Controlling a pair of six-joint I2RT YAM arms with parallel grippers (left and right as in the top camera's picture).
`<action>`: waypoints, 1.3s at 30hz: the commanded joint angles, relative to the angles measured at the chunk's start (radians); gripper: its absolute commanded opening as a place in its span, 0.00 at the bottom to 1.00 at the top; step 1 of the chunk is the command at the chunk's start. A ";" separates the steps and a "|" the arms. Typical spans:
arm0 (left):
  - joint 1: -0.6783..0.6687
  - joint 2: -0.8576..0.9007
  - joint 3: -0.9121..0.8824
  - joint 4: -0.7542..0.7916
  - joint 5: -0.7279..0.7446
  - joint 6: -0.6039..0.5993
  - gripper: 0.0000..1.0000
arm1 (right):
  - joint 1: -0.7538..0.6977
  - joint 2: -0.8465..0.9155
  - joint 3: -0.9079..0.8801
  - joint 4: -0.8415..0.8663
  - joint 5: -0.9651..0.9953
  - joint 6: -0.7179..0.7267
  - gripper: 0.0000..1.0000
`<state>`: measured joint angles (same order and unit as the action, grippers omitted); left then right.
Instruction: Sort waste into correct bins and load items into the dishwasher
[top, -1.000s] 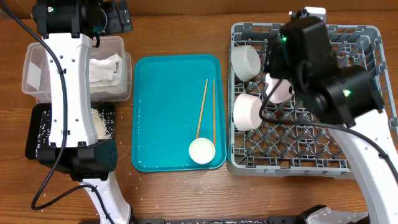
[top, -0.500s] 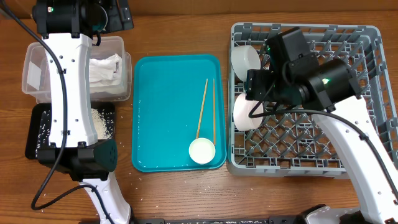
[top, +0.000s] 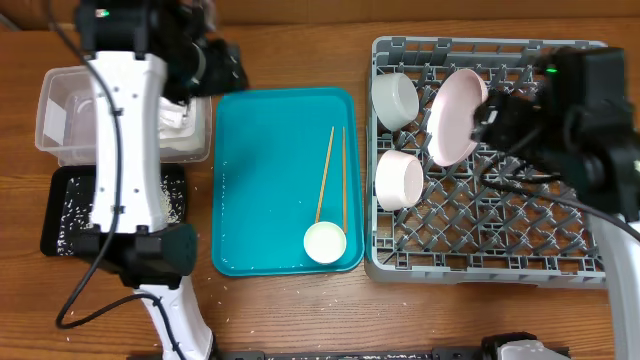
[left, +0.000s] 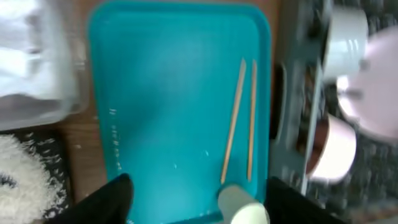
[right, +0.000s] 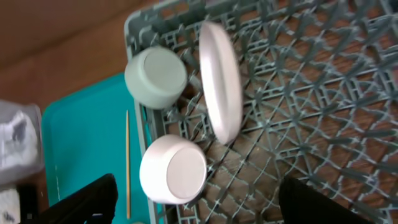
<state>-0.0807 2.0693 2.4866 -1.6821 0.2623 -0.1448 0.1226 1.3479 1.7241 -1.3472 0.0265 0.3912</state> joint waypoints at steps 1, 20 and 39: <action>-0.133 0.013 -0.070 -0.008 0.058 0.093 0.69 | -0.019 -0.003 0.005 0.005 -0.002 -0.034 0.85; -0.446 -0.351 -0.947 0.227 -0.097 -0.149 0.67 | -0.018 0.002 0.004 -0.042 0.039 -0.055 0.86; -0.487 -0.357 -1.304 0.610 -0.195 -0.177 0.04 | -0.018 0.003 0.003 -0.047 -0.023 -0.055 0.86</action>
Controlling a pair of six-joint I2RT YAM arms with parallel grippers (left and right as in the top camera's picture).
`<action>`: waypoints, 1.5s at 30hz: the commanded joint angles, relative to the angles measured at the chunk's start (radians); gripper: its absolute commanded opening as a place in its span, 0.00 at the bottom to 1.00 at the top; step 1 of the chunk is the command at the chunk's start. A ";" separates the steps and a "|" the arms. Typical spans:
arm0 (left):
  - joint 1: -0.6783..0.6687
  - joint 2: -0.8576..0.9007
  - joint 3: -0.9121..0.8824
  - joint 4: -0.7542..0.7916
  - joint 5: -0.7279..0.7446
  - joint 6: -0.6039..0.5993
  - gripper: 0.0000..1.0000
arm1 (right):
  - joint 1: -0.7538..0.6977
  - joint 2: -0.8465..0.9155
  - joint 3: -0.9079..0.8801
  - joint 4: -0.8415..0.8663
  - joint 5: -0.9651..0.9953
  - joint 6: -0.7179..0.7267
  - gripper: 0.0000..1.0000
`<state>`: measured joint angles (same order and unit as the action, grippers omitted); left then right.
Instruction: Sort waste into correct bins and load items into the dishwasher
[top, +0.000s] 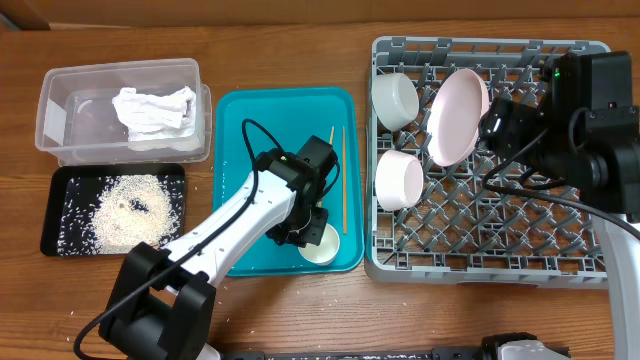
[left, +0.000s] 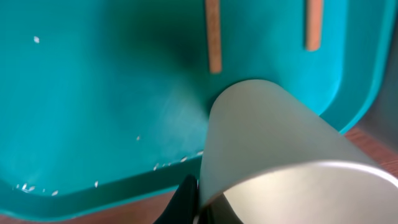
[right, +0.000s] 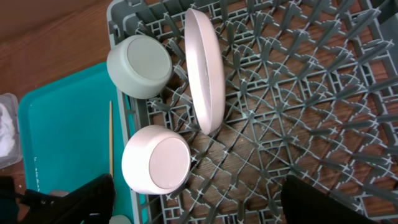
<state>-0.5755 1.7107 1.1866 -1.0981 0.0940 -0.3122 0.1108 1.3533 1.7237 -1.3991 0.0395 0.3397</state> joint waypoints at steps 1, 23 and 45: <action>0.014 0.002 0.002 0.026 -0.026 -0.009 0.04 | -0.006 -0.002 0.004 0.006 -0.056 -0.003 0.86; 0.599 0.002 0.401 -0.075 1.228 0.309 0.04 | 0.128 0.266 -0.227 0.801 -1.141 -0.090 0.86; 0.615 0.002 0.401 -0.075 1.293 0.286 0.04 | 0.267 0.385 -0.227 1.174 -1.404 -0.085 0.71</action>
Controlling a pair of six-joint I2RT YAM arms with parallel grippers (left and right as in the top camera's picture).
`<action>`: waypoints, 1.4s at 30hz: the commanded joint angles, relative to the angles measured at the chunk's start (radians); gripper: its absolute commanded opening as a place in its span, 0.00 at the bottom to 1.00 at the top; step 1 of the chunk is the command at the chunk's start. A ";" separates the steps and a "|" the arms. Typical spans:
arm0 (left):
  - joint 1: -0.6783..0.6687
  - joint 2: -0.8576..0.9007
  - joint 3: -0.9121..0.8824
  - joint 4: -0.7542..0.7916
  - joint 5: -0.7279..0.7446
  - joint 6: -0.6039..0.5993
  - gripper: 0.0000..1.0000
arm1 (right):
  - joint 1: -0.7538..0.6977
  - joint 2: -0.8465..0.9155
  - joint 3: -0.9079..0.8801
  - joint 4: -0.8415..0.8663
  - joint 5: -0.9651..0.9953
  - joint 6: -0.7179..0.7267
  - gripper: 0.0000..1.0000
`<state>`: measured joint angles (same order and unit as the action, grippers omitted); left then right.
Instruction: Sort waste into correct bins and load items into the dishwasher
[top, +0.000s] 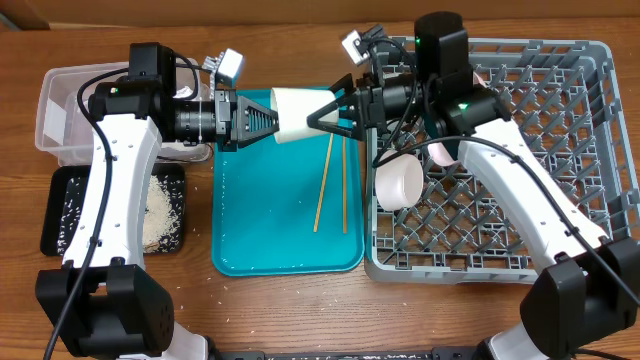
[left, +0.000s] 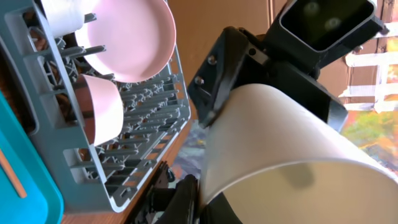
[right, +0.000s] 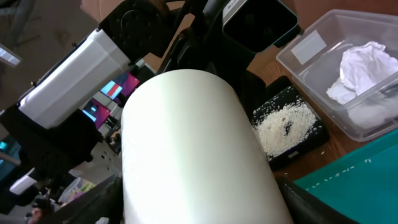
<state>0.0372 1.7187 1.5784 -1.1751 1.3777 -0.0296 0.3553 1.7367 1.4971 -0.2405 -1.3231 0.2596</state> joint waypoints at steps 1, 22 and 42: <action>0.002 -0.006 0.010 0.005 0.010 0.004 0.05 | 0.026 0.001 0.000 0.017 -0.041 -0.005 0.66; 0.004 -0.006 0.010 0.029 -0.054 0.004 0.71 | -0.255 -0.001 0.002 -0.006 0.074 0.066 0.52; -0.038 -0.006 0.009 0.324 -1.074 -0.188 0.86 | -0.097 -0.385 0.001 -1.244 1.304 0.269 0.53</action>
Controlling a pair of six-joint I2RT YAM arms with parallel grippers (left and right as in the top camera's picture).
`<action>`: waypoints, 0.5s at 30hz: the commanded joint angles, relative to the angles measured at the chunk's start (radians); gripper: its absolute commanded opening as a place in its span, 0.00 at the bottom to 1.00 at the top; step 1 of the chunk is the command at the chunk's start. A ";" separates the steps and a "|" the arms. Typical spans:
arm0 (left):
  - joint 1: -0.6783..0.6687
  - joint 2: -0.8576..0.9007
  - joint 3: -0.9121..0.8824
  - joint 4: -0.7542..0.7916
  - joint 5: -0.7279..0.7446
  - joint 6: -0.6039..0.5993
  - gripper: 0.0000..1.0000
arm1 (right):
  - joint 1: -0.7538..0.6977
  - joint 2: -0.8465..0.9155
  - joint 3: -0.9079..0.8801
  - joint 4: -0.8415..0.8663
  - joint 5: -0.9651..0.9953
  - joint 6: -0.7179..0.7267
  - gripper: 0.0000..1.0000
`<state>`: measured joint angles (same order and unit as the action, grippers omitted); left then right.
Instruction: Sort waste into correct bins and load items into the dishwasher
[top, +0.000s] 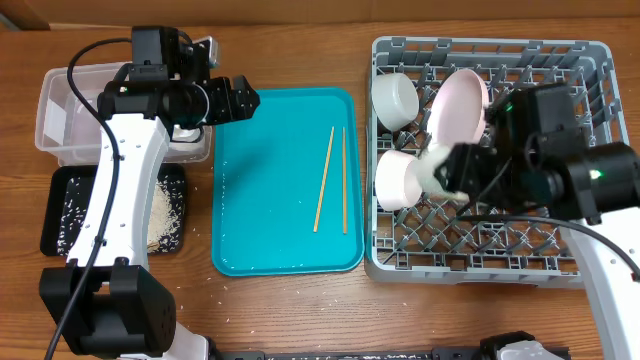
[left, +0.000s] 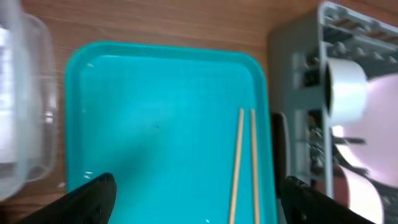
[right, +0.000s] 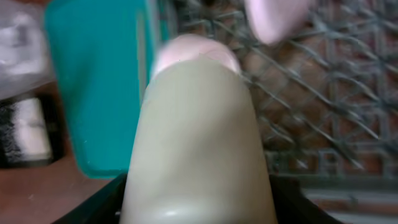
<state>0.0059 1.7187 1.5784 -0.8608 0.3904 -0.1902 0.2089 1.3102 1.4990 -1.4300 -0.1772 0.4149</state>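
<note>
A cream cup (right: 199, 137) fills the right wrist view, and my right gripper (right: 199, 208) is shut on it. From overhead the cup (top: 440, 172) hangs over the left-middle part of the grey dish rack (top: 500, 250), beside a pink bowl (top: 398, 180). My left gripper (top: 240, 100) stands open with nothing in it at the teal tray's (top: 270, 220) far left corner. Two chopsticks (top: 325, 180) lie on the tray, also seen in the left wrist view as chopsticks (left: 239, 162).
The rack holds a pink plate (top: 458, 105) on edge and a white cup (top: 395, 98) at its far left. A clear bin (top: 60, 120) sits at far left behind a black tray of rice (top: 65, 215).
The cup was between both grippers above the tray's far edge. Now only my right gripper holds it, over the rack. My left gripper has opened and drawn back to the tray's far left corner.
The cup first stood on the tray's near right part with my left gripper open over the tray. Then my left gripper was at the cup on the tray. Then it held the cup up against my right gripper, which now carries it over the rack.
</note>
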 joint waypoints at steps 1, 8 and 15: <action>-0.006 -0.006 0.009 0.010 -0.087 -0.027 0.86 | 0.066 0.050 -0.001 -0.076 0.159 0.130 0.53; -0.006 -0.006 0.008 0.009 -0.087 -0.027 0.87 | 0.149 0.143 -0.005 -0.217 0.187 0.203 0.54; -0.006 -0.006 0.008 0.004 -0.087 -0.024 0.87 | 0.178 0.190 -0.106 -0.157 0.152 0.207 0.54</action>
<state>0.0059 1.7187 1.5780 -0.8566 0.3164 -0.2077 0.3759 1.4937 1.4521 -1.6215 -0.0185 0.6022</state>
